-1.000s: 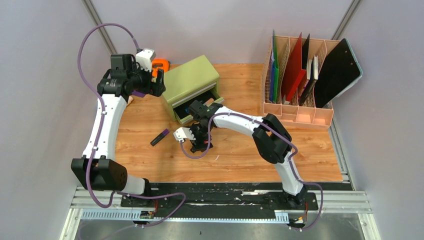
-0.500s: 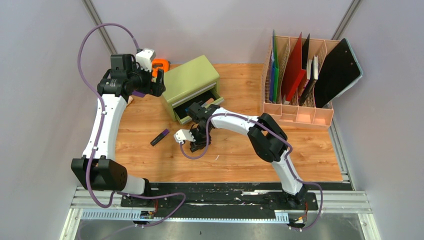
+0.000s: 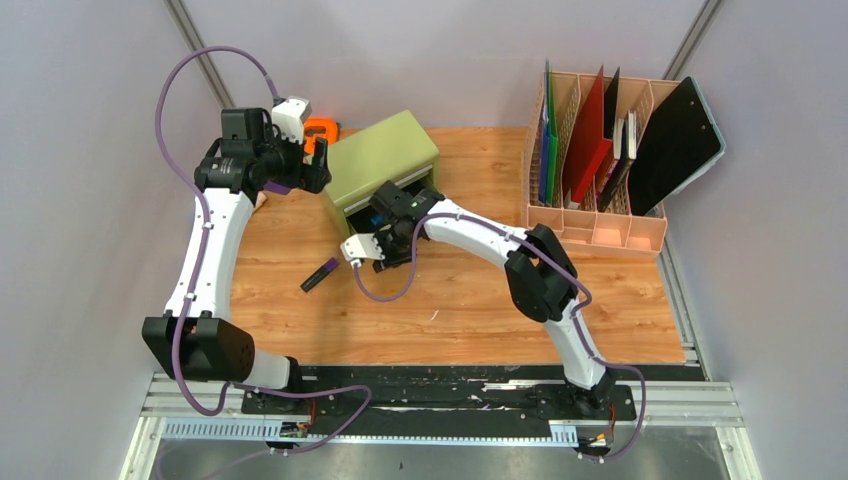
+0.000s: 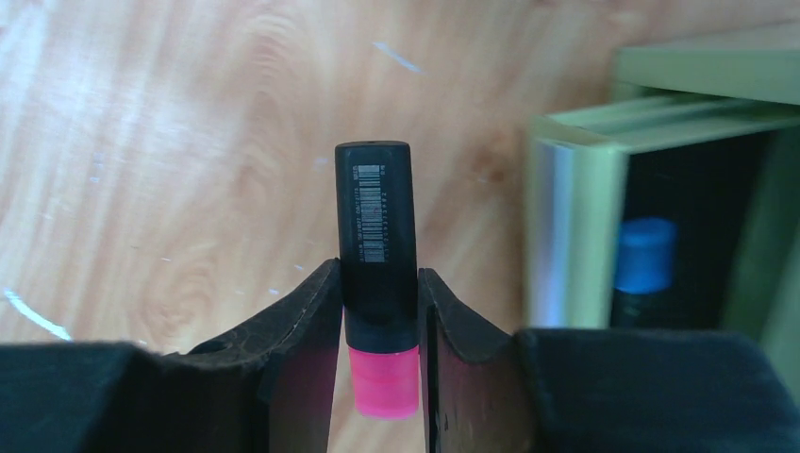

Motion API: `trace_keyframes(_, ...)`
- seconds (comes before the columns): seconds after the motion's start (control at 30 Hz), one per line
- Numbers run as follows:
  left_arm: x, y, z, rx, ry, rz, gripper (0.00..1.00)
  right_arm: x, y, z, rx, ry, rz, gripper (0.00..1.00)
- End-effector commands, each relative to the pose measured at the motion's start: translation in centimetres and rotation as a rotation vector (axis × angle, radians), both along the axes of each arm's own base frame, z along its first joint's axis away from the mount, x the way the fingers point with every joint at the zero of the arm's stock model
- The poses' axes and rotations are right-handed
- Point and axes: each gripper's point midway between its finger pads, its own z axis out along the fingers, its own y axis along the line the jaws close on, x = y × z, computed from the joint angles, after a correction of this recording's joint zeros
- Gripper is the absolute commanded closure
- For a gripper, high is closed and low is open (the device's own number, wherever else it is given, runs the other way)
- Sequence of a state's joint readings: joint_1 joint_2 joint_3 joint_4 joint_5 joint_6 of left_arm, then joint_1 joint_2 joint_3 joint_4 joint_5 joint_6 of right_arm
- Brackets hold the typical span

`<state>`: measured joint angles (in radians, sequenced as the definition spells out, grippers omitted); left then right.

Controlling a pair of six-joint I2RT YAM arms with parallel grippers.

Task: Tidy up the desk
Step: Pick up the stationery from the center of the board, then place the stationery in the drawer.

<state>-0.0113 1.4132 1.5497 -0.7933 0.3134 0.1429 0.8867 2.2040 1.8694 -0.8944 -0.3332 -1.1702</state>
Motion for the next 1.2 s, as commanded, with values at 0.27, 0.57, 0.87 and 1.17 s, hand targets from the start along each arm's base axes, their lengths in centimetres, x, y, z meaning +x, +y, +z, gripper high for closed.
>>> trace_keyframes(0.27,-0.2,0.1,2.3,-0.008,-0.074,-0.004,0.00,8.2,1.2,9.6,0.153,-0.271,-0.044,0.94)
trace_keyframes(0.57,0.0,0.1,2.0,-0.002,-0.071,-0.005,0.00,11.3,1.3,7.8,0.145,-0.307,-0.084,0.77)
trace_keyframes(0.87,0.2,0.1,1.9,-0.004,-0.066,-0.007,0.00,11.7,1.6,8.3,0.184,-0.313,-0.121,0.25)
trace_keyframes(1.17,0.4,1.3,2.3,0.006,-0.076,0.037,0.00,8.4,2.6,10.8,0.270,-0.238,-0.097,0.25)
